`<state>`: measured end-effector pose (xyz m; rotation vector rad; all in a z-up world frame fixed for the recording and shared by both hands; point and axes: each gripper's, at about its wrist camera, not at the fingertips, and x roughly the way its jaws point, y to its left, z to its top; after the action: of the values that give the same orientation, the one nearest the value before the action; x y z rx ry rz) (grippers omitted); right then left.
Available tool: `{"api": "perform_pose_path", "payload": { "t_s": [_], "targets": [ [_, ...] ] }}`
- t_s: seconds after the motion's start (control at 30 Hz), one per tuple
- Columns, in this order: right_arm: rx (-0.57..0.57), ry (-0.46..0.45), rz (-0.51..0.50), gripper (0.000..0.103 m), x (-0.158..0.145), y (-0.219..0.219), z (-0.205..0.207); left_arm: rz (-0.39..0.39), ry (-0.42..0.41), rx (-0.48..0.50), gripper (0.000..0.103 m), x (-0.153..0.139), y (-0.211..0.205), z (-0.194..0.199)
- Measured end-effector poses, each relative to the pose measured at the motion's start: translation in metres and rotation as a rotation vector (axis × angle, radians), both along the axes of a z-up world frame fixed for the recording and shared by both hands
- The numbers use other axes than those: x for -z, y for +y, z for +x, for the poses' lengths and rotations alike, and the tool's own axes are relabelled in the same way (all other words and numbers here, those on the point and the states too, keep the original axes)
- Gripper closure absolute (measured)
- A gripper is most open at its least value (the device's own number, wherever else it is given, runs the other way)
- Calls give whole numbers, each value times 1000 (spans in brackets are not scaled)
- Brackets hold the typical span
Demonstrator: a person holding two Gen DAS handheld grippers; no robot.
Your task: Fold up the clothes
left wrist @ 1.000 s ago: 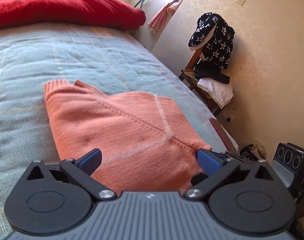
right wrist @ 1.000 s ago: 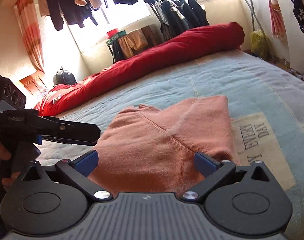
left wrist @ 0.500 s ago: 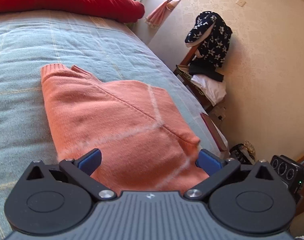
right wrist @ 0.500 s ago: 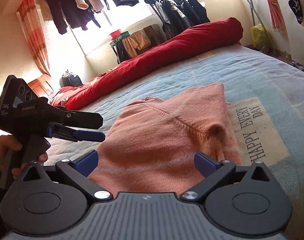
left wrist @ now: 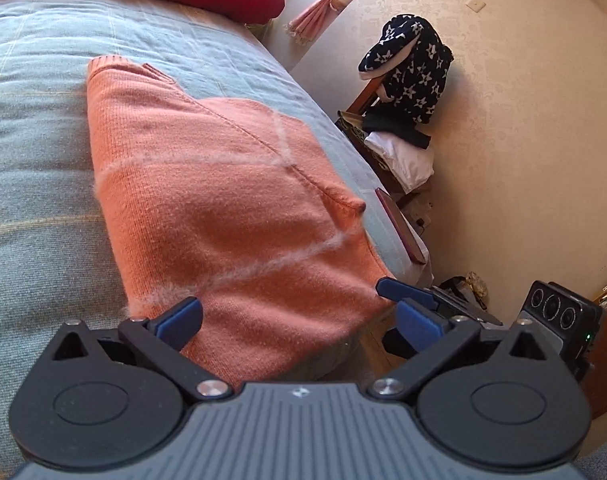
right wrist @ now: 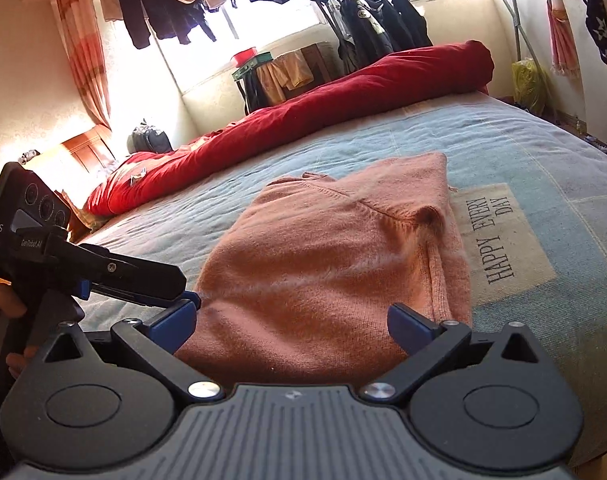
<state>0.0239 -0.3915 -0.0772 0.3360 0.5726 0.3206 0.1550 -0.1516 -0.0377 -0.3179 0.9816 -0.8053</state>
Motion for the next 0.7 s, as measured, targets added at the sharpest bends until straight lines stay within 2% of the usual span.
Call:
{"api": "perform_pose_path", "payload": {
  "t_s": [0.17, 0.33, 0.47, 0.6, 0.7],
  "targets": [
    [24, 52, -24, 0, 6, 4, 6, 15, 5, -10, 1, 9, 1, -3],
    [31, 53, -40, 0, 2, 3, 6, 23, -27, -10, 1, -7, -1, -9],
    [33, 56, -38, 0, 3, 2, 7, -1, -38, 10, 1, -12, -1, -19],
    [31, 61, -43, 0, 3, 3, 8, 35, 7, -12, 1, 2, -1, -16],
    [28, 63, -46, 0, 2, 3, 9, 16, 22, -23, 1, 6, 3, -15]
  ]
}}
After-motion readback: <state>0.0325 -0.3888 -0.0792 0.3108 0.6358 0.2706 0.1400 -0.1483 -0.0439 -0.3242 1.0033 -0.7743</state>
